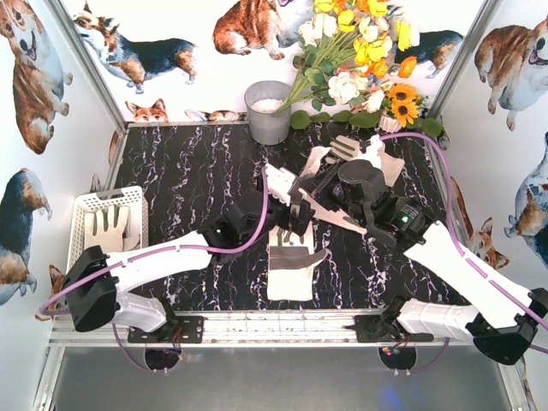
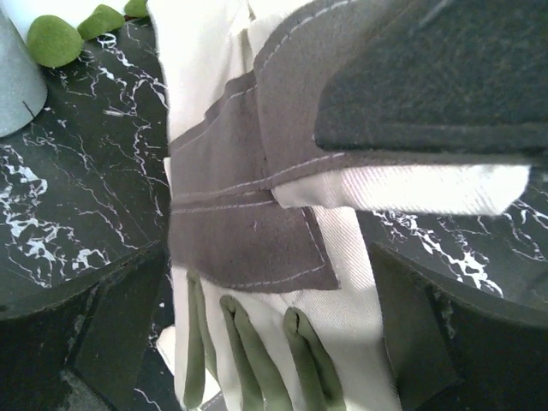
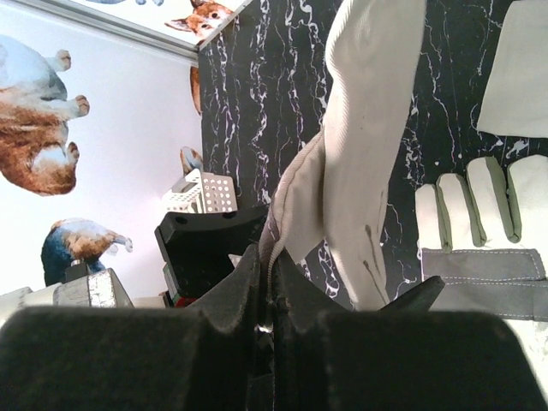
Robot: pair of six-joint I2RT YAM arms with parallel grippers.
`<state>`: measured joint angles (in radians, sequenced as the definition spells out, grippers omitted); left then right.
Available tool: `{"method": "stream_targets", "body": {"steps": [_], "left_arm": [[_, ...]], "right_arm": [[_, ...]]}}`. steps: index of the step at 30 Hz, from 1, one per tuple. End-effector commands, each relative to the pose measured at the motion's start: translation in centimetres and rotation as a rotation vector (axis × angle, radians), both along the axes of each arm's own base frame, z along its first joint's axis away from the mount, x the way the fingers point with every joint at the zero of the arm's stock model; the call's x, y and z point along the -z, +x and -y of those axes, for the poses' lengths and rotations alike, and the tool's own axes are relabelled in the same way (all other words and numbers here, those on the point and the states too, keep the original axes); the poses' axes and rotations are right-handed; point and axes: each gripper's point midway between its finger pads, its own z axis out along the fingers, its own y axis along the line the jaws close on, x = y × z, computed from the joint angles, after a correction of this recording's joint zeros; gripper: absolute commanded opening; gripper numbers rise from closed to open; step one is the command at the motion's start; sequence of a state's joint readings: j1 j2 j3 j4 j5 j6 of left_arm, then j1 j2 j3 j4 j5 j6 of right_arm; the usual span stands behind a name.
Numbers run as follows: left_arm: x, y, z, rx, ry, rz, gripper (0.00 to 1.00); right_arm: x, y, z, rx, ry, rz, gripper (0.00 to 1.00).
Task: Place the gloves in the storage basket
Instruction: Adjust the glove.
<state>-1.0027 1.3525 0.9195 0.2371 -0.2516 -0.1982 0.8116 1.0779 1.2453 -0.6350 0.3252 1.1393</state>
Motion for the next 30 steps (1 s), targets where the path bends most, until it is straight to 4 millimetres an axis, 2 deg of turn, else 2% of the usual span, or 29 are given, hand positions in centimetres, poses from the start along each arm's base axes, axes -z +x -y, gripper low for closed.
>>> {"method": "stream_targets", "body": {"steps": [1,5,10,15,20,25,30], "left_arm": [[-1.5,0.4,0.6,-0.011,-0.031,0.055,0.86],[-0.5,0.5,0.8,-0.006,0.020,0.047,0.64],[0.2,0.4,0.1,-0.018,0.063,0.037,0.28],[0.5,-0.2,-1.1,-0.016,0.090,0.036,0.02],[1.6,-1.7,-2.8,0.021,0.175,0.001,0.00],[2.1,-3.2,-5.1,0.057,0.259,-0.004,0.00],[1.9,-5.6,-5.6,0.209,0.328,-0.017,0.00]], "right_arm": [[-2.2,0.5,0.6,0.050,0.058,0.064,0.00],[-1.7,0.5,0.8,0.059,0.053,0.058,0.00],[-1.3,0.5,1.5,0.074,0.027,0.073,0.00],[-0.4,0.7,2.3,0.070,-0.057,0.118,0.00],[1.5,0.2,4.4,0.057,-0.198,0.180,0.02],[1.7,-1.6,5.2,-0.119,-0.374,0.362,0.35],[0.9,-3.9,5.6,-0.301,-0.505,0.538,0.68]]}}
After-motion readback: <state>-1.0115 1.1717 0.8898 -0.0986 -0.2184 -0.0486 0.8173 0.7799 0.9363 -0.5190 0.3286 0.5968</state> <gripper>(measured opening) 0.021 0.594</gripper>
